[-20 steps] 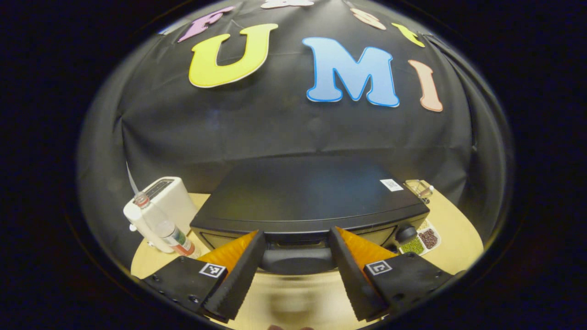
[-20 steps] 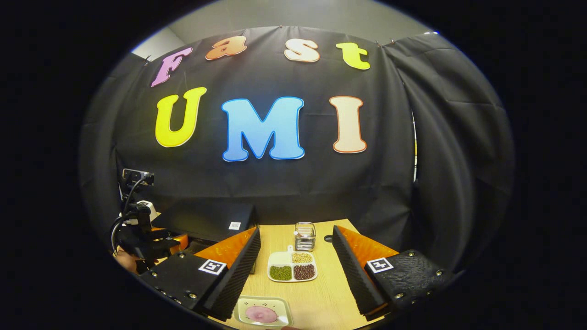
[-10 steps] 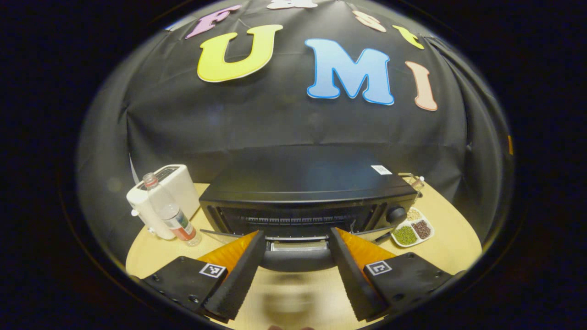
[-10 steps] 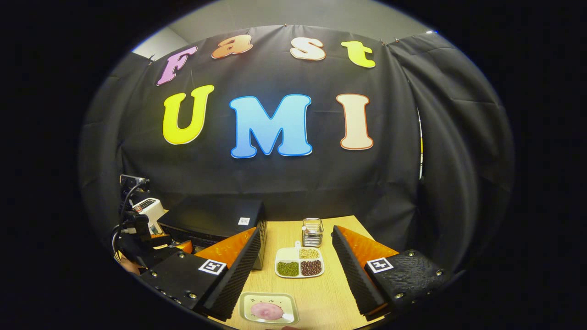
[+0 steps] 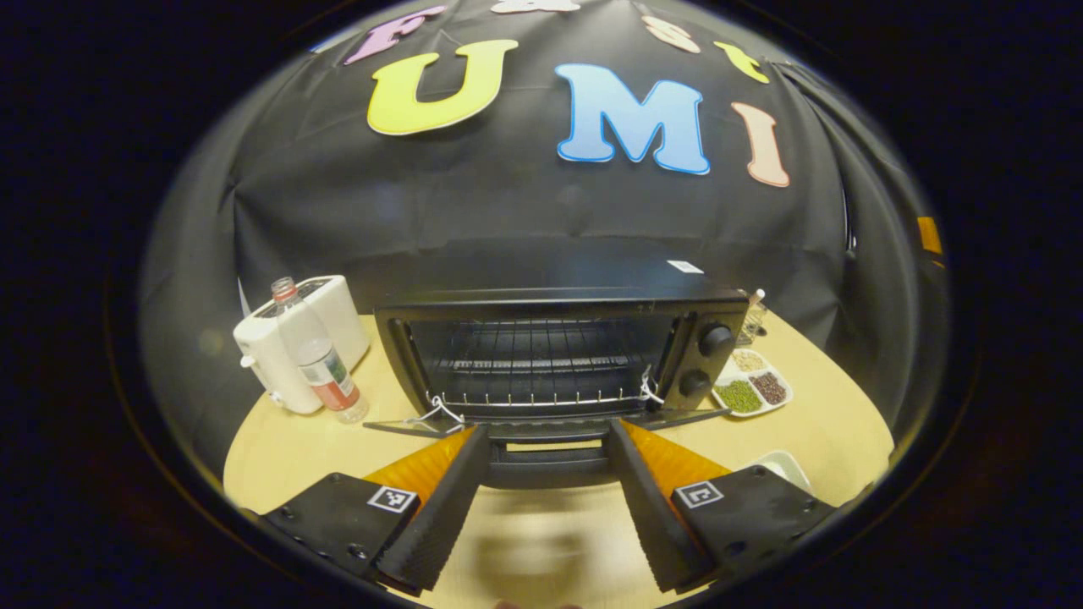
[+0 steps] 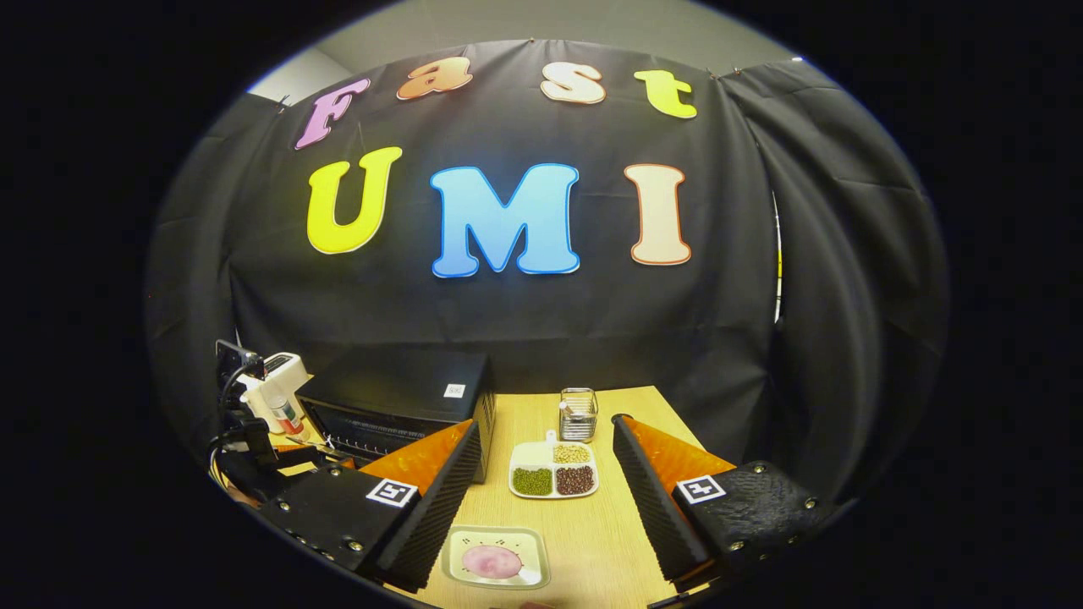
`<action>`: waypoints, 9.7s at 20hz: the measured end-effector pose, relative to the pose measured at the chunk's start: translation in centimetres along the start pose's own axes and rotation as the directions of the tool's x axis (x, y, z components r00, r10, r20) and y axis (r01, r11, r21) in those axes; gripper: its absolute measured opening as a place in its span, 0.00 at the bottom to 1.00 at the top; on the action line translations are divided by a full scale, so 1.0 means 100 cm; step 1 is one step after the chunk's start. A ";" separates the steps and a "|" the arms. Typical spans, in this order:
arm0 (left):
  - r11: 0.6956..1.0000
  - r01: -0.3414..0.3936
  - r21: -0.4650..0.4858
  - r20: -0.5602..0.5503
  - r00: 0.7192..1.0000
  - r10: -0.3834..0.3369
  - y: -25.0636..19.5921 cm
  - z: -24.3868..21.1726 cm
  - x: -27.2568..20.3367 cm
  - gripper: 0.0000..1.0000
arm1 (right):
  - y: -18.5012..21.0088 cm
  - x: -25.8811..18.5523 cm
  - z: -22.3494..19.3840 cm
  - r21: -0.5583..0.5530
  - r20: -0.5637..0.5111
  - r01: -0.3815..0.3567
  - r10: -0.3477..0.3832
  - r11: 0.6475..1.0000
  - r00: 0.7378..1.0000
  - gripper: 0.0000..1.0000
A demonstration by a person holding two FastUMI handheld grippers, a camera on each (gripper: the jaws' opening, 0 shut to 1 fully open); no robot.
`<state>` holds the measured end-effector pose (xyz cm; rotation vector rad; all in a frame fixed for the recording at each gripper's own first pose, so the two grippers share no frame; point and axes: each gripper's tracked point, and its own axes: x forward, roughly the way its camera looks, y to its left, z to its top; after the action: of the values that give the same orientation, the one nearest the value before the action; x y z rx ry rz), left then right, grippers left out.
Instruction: Open the electric oven with the left hand, put the food in, and close the electric oven.
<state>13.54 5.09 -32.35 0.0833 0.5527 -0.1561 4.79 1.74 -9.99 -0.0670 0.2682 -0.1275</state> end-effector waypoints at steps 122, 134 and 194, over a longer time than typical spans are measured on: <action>0.999 -0.047 0.018 0.434 0.900 0.034 0.049 0.164 -0.173 0.95 | 0.067 -0.023 0.064 0.059 0.256 -0.072 0.055 0.996 0.965 0.41; 0.999 0.033 0.008 0.097 0.995 -0.034 -0.008 0.072 -0.111 0.99 | 0.028 -0.037 0.080 0.072 0.293 -0.060 0.037 0.996 0.955 0.86; 0.999 0.030 -0.042 -0.346 0.937 -0.042 0.003 -0.035 -0.022 0.95 | -0.024 -0.007 0.048 0.117 0.170 0.057 -0.076 0.992 0.982 0.88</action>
<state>9.91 6.10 -34.10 0.0659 0.9102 -0.1682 5.12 -0.34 -5.00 0.0241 0.0836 -0.2020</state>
